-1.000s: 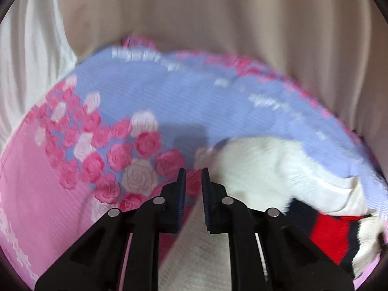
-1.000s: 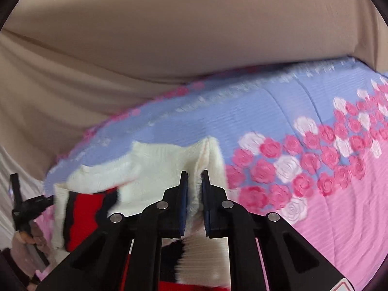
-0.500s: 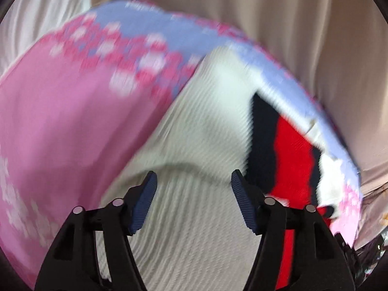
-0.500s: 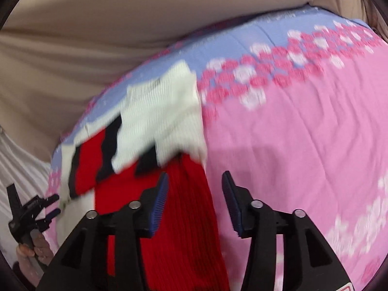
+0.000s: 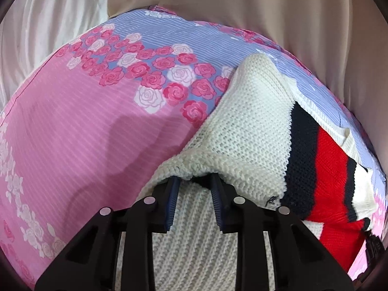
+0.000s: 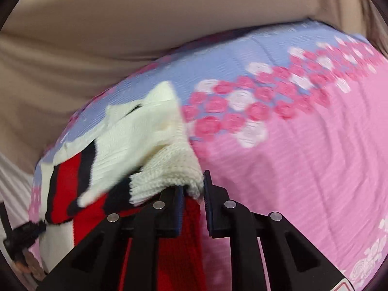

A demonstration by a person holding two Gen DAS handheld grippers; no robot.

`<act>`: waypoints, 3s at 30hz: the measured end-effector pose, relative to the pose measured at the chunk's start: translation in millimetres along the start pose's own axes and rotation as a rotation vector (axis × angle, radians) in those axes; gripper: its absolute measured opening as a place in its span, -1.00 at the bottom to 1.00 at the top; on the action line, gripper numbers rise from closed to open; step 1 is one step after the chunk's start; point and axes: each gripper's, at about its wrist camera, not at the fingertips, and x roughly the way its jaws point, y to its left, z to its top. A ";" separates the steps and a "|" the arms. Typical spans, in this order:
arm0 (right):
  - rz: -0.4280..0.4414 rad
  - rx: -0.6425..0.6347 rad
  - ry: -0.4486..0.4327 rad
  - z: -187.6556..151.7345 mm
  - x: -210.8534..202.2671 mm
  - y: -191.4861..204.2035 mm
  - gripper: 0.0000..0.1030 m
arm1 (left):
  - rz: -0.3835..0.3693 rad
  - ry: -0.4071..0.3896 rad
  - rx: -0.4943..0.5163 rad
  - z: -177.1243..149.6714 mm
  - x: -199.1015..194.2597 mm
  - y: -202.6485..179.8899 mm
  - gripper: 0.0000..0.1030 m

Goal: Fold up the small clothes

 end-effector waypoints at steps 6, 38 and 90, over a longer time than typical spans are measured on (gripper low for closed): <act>0.065 -0.049 -0.009 -16.2 -59.6 4.3 -0.45 | -0.085 0.002 -0.005 -19.9 -33.1 15.2 -0.49; 0.320 -0.247 0.153 -182.1 -227.5 -23.4 -0.88 | -0.275 0.101 -0.131 -229.5 -211.6 99.8 -0.80; 0.041 -0.210 0.137 -54.9 -83.3 9.6 -0.65 | -0.047 0.046 -0.023 -127.5 -108.2 13.3 0.02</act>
